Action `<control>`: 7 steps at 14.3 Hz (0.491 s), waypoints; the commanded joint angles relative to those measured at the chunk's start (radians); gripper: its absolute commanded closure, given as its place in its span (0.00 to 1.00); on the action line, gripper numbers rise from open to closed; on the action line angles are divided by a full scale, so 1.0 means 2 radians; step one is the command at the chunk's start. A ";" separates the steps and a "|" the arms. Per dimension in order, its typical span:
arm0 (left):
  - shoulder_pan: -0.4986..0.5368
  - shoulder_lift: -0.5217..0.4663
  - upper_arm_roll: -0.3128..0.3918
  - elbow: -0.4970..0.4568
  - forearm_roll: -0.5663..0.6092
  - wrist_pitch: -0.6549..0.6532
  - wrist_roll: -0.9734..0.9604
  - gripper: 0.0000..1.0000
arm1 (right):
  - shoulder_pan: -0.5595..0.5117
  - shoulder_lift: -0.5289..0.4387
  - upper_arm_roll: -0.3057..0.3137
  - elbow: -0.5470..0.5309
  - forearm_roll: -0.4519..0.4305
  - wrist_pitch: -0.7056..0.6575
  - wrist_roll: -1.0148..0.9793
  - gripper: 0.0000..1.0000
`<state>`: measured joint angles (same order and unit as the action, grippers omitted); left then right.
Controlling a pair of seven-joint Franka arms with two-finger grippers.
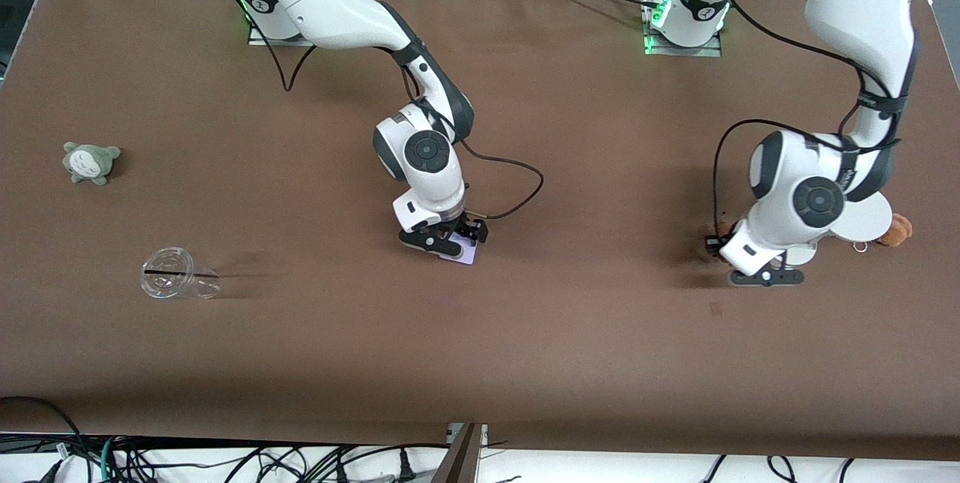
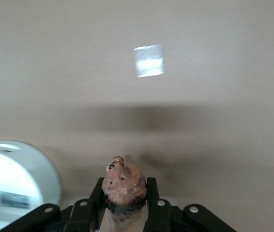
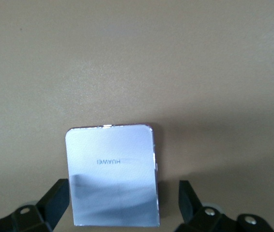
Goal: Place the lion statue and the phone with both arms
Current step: 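Grasp and lift the white phone with the right gripper while the left lifts the lion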
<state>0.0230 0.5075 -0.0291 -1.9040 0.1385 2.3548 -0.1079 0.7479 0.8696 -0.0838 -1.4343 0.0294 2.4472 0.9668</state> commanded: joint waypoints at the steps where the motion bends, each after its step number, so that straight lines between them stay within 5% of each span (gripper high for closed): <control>1: 0.005 -0.022 -0.010 -0.026 0.004 0.012 0.011 1.00 | 0.010 0.016 -0.006 0.017 -0.002 0.010 0.011 0.00; 7: -0.005 0.001 -0.010 -0.021 -0.013 0.042 -0.030 1.00 | 0.015 0.037 -0.007 0.039 -0.003 0.011 0.011 0.00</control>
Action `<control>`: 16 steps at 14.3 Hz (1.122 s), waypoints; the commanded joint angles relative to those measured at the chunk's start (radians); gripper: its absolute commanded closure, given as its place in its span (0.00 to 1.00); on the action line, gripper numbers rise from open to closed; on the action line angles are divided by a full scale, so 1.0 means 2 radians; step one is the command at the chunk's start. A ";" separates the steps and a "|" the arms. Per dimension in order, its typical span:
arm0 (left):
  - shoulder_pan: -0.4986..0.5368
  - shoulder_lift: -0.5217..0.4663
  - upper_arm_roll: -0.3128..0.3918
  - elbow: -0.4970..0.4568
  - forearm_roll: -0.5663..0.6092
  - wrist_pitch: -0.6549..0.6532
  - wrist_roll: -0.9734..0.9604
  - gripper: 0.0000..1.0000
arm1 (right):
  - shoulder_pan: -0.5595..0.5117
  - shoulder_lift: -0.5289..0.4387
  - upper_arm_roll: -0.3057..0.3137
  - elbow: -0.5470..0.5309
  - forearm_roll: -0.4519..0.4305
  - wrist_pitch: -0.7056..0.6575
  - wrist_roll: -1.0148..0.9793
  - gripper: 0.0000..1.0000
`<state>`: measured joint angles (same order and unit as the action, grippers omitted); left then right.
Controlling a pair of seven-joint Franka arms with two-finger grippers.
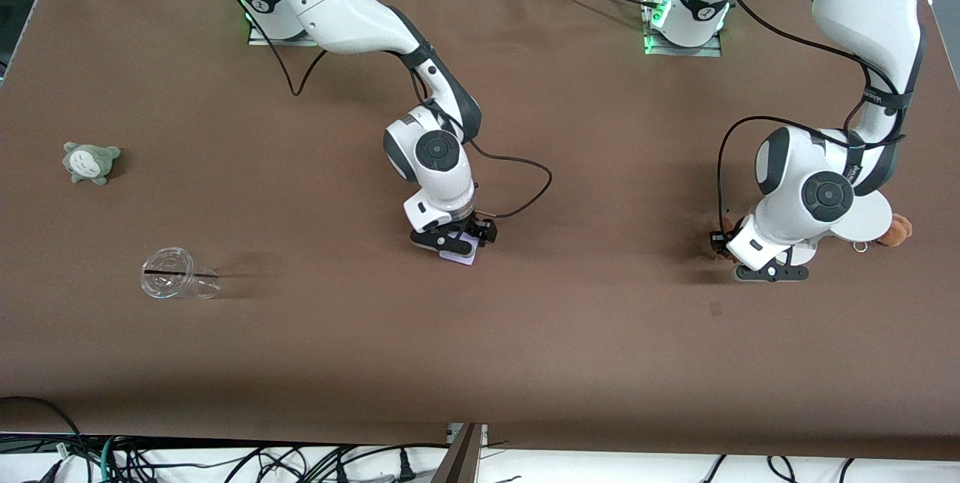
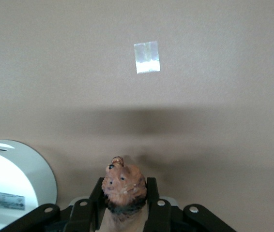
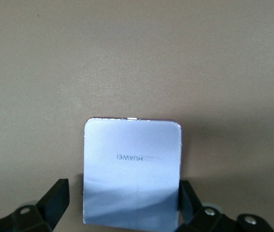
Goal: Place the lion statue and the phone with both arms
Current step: 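Grasp and lift the white phone with the right gripper while the left lifts the lion, then set the lion beside the mirror while the right gripper carries the phone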
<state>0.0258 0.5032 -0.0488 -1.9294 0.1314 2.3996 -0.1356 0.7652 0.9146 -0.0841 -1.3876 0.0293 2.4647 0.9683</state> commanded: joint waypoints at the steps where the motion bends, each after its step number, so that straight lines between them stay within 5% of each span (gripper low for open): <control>1: -0.008 0.010 -0.001 -0.003 -0.009 0.024 -0.024 1.00 | 0.007 0.017 -0.007 0.016 -0.003 0.003 0.010 0.00; 2: -0.015 0.018 -0.001 0.001 -0.009 0.028 -0.034 1.00 | 0.006 0.019 -0.007 0.015 -0.004 0.003 0.009 0.04; 5: -0.027 0.027 -0.001 0.015 -0.008 0.030 -0.062 1.00 | 0.006 0.024 -0.007 0.016 -0.005 0.004 0.004 0.54; 6: -0.034 0.029 -0.001 0.018 -0.008 0.030 -0.072 1.00 | 0.006 0.021 -0.008 0.016 -0.005 0.003 0.000 0.62; 12: -0.040 0.035 0.000 0.028 -0.001 0.030 -0.084 0.96 | -0.038 -0.031 -0.016 0.024 -0.004 -0.106 -0.111 0.63; 13: -0.040 0.035 0.000 0.029 -0.001 0.029 -0.083 0.82 | -0.058 -0.041 -0.016 0.024 -0.001 -0.121 -0.153 0.63; 15: -0.040 0.034 0.001 0.030 0.000 0.029 -0.078 0.00 | -0.096 -0.061 -0.016 0.017 0.000 -0.148 -0.233 0.63; 16: -0.040 0.031 0.002 0.031 0.000 0.028 -0.077 0.00 | -0.115 -0.066 -0.016 0.017 0.000 -0.173 -0.268 0.62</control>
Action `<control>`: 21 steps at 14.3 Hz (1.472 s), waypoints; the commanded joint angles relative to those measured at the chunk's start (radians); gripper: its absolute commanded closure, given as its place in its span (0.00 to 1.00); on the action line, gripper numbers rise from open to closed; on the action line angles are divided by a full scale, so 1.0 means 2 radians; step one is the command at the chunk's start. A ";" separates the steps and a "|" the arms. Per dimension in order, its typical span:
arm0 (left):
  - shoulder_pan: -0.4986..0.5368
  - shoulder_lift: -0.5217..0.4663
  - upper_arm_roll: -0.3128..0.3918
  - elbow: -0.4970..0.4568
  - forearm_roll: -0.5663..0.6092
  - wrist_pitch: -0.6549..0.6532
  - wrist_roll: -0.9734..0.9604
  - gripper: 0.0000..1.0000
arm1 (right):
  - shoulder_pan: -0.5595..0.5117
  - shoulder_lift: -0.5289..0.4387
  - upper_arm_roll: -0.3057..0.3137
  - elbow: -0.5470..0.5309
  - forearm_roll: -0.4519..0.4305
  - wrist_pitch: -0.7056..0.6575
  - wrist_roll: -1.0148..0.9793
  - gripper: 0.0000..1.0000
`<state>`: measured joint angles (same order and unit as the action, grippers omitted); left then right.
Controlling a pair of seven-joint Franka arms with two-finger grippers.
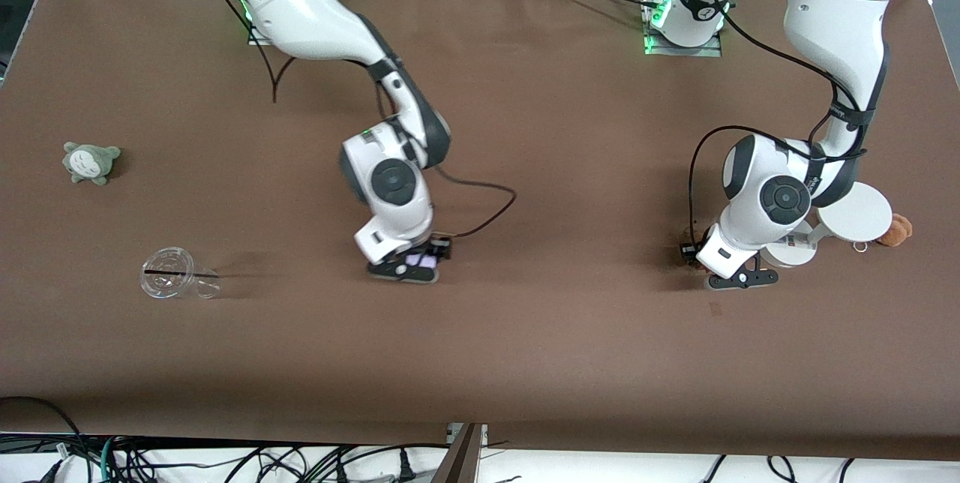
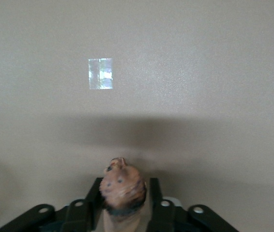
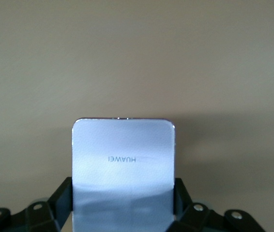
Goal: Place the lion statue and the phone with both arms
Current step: 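Set the lion beside the mirror while the right gripper carries the phone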
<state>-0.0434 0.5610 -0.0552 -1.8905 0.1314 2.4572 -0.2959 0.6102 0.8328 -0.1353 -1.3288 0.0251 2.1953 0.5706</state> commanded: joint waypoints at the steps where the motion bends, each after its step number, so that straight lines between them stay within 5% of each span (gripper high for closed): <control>1: -0.004 -0.006 0.005 0.012 0.004 -0.001 0.006 0.00 | -0.053 -0.031 0.009 -0.014 0.002 -0.051 -0.098 0.62; 6: 0.006 -0.021 0.004 0.067 0.003 -0.044 0.031 0.00 | -0.127 -0.048 -0.014 -0.060 0.003 -0.053 -0.251 0.62; 10: 0.008 -0.040 0.003 0.081 -0.001 -0.083 0.045 0.00 | -0.165 -0.047 -0.016 -0.103 0.002 -0.003 -0.276 0.62; 17: 0.032 -0.054 0.002 0.171 -0.040 -0.236 0.113 0.00 | -0.190 -0.038 -0.016 -0.126 0.002 0.051 -0.314 0.62; 18: 0.035 -0.061 0.002 0.177 -0.046 -0.252 0.121 0.00 | -0.193 -0.037 -0.016 -0.128 0.003 0.052 -0.314 0.57; 19: 0.037 -0.071 0.002 0.180 -0.049 -0.270 0.128 0.00 | -0.195 -0.032 -0.016 -0.129 0.003 0.052 -0.314 0.20; 20: 0.039 -0.086 0.002 0.181 -0.049 -0.290 0.130 0.00 | -0.196 -0.032 -0.016 -0.128 0.003 0.051 -0.314 0.00; 21: 0.041 -0.100 0.002 0.181 -0.049 -0.311 0.130 0.00 | -0.195 -0.034 -0.016 -0.126 0.002 0.049 -0.314 0.00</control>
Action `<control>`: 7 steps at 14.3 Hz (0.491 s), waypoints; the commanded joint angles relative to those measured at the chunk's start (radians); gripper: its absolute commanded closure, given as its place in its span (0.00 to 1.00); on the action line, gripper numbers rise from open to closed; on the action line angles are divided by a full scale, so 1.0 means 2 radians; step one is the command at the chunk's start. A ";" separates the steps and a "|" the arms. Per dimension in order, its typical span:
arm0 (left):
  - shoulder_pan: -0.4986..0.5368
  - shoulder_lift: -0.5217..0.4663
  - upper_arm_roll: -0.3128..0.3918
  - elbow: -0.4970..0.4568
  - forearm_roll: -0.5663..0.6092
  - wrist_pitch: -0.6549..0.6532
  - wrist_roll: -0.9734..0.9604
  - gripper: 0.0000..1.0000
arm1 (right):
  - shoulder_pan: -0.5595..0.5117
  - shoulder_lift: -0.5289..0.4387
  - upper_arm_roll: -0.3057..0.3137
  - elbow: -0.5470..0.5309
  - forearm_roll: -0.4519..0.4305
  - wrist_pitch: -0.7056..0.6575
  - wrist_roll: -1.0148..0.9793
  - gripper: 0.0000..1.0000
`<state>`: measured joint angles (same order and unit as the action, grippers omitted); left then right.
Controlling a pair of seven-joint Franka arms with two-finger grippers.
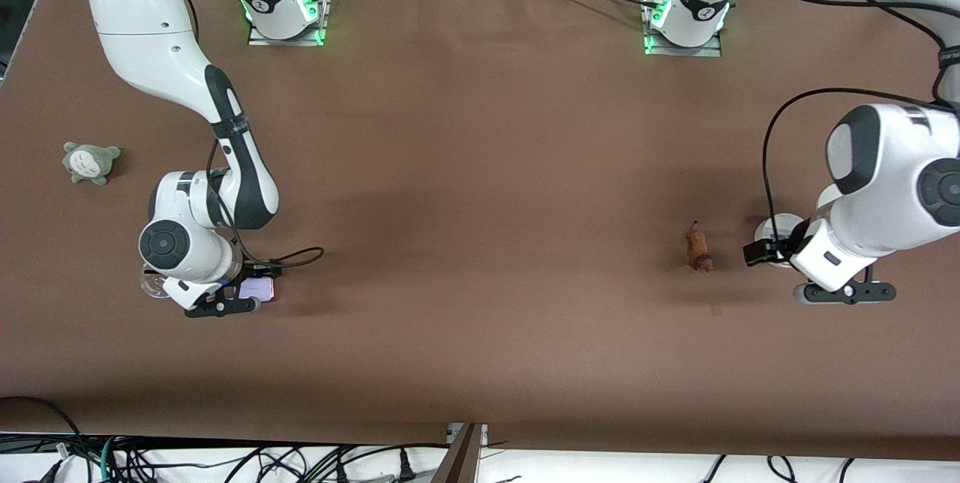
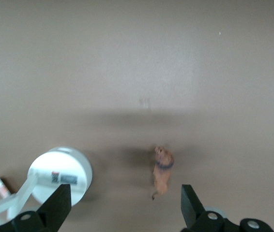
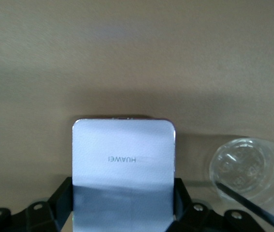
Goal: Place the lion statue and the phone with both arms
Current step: 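Set the lion beside the mirror while the right gripper carries the phone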
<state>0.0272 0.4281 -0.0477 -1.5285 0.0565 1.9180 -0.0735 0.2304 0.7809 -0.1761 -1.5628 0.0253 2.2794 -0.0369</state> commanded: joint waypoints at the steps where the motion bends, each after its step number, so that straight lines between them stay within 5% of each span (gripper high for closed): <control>1: 0.006 -0.051 -0.001 0.000 -0.011 -0.064 0.019 0.00 | -0.002 -0.015 0.005 -0.005 0.002 0.005 -0.011 0.00; 4: 0.006 -0.089 -0.002 -0.001 -0.013 -0.116 0.028 0.00 | -0.002 -0.054 0.005 0.020 0.002 -0.035 -0.011 0.00; 7: 0.007 -0.093 -0.001 -0.003 -0.013 -0.121 0.047 0.00 | 0.000 -0.100 0.005 0.067 -0.003 -0.151 -0.010 0.00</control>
<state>0.0313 0.2522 -0.0493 -1.5153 0.0545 1.6804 -0.0294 0.2322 0.6582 -0.1737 -1.4635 0.0251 2.1180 -0.0436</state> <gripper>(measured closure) 0.000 0.000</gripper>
